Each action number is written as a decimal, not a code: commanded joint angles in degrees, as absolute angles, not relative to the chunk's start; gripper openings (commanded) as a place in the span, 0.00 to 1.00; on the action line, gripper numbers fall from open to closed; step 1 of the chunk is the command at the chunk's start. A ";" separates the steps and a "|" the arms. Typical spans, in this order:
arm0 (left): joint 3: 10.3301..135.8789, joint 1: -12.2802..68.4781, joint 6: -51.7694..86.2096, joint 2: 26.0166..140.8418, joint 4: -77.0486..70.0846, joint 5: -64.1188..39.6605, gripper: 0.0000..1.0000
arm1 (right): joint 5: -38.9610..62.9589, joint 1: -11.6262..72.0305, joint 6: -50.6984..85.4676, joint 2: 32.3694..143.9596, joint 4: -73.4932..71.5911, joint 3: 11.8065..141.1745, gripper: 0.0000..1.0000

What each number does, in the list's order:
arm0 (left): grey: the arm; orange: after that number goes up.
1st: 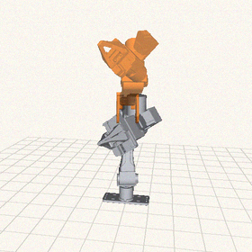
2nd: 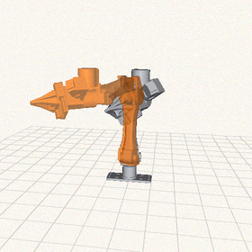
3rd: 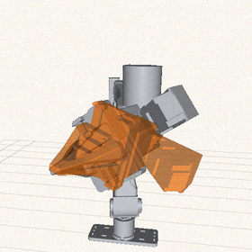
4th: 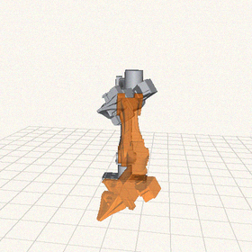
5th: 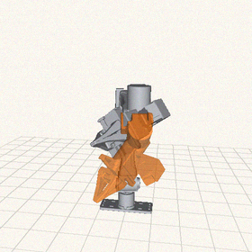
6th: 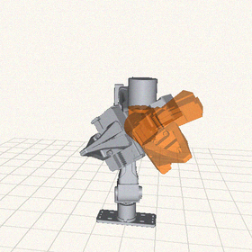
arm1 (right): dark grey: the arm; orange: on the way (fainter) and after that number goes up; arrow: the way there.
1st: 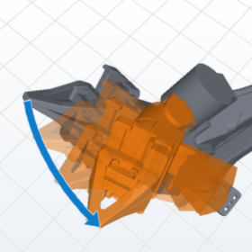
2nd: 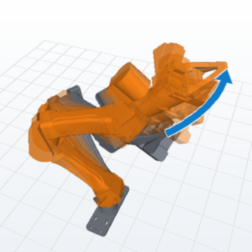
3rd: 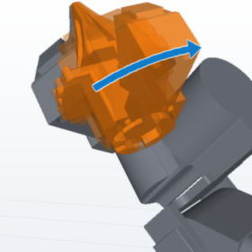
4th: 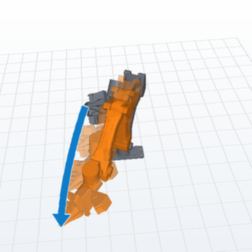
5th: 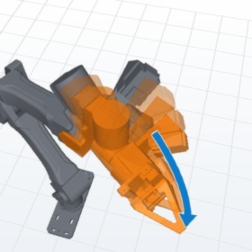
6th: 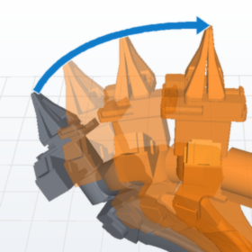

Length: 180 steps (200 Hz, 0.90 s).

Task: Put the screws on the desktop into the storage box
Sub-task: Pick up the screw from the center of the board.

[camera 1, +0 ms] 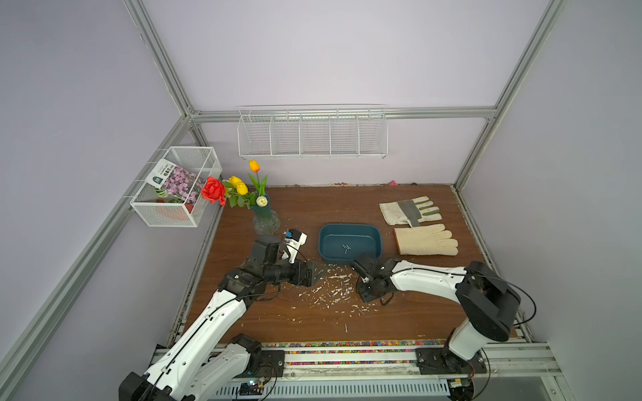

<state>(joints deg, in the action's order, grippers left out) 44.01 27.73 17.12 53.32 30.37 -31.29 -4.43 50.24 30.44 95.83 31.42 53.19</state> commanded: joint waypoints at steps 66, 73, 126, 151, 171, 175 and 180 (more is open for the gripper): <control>43.59 27.86 16.52 53.23 30.68 -30.76 1.00 | -6.12 50.54 28.05 95.29 35.30 55.82 0.20; 43.57 27.86 16.52 53.21 30.67 -30.71 1.00 | -6.47 50.48 27.76 95.04 36.04 56.26 0.20; 43.58 27.86 16.49 53.52 30.67 -30.77 1.00 | -11.77 48.71 24.53 91.44 44.11 63.38 0.20; 43.46 27.86 16.65 53.57 30.61 -30.44 1.00 | -11.10 44.13 20.54 90.30 46.67 68.59 0.20; 43.59 27.86 16.60 54.56 30.84 -30.75 1.00 | -9.83 40.16 18.02 89.89 47.44 73.32 0.20; 43.59 27.86 16.57 54.77 30.89 -30.76 1.00 | -9.60 39.35 17.60 90.03 47.66 74.44 0.20; 43.67 27.86 16.57 54.95 30.86 -30.78 1.00 | -9.21 38.42 16.99 90.32 47.93 75.81 0.20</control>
<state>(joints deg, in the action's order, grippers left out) 44.01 27.73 17.12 53.89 30.37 -31.24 -9.37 42.13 21.58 91.48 44.40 70.87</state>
